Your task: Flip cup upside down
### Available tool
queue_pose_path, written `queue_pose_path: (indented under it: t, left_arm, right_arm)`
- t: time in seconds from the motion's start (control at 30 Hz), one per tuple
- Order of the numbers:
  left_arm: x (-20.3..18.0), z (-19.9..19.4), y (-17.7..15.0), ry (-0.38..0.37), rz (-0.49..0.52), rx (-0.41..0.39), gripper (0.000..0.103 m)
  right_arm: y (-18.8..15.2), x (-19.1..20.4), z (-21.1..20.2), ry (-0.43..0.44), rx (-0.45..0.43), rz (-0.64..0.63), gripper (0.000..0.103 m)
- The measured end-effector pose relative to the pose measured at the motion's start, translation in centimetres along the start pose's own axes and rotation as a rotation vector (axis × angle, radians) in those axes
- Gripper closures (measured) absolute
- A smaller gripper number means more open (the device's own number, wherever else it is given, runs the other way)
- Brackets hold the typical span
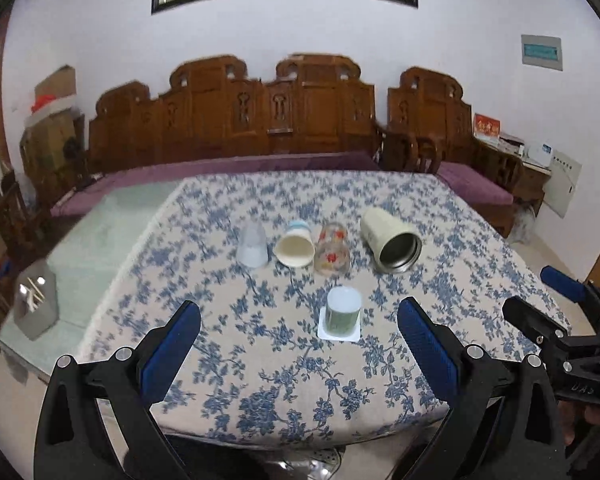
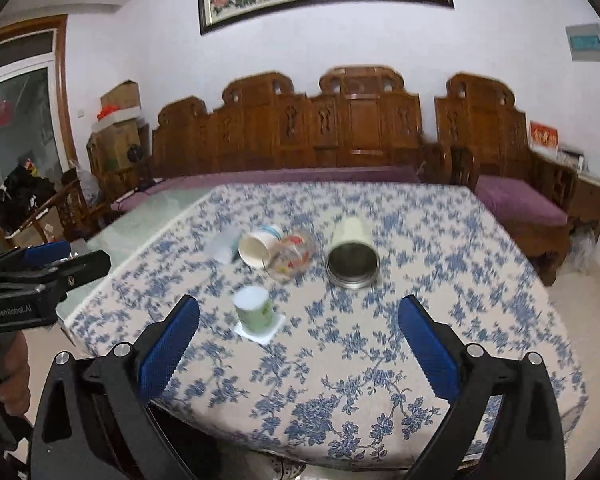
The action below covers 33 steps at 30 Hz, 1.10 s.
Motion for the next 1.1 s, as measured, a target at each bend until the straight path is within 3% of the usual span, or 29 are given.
queue_pose_path:
  t: [0.4,1.1]
  left_arm:
    - [0.4,-5.1,1.8,0.035,0.016,-0.081,0.008]
    - [0.4,-5.3,1.3,0.038,0.008,-0.084,0.008]
  right_arm:
    - [3.5,1.7,-5.4,-0.060,-0.107,-0.018,0.003]
    - [3.5,1.6,-5.7,-0.069,-0.112,-0.005,0.003]
Point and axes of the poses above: each gripper's, at about its wrist camera, not at the fingertips, and z roughly the way its jaws point, x to its left, y to its top, the point moved 5 cm from there along z, roughly the way its jaws point, and after that the axes turned 11 degrees about -x, right-handed, at the moved point
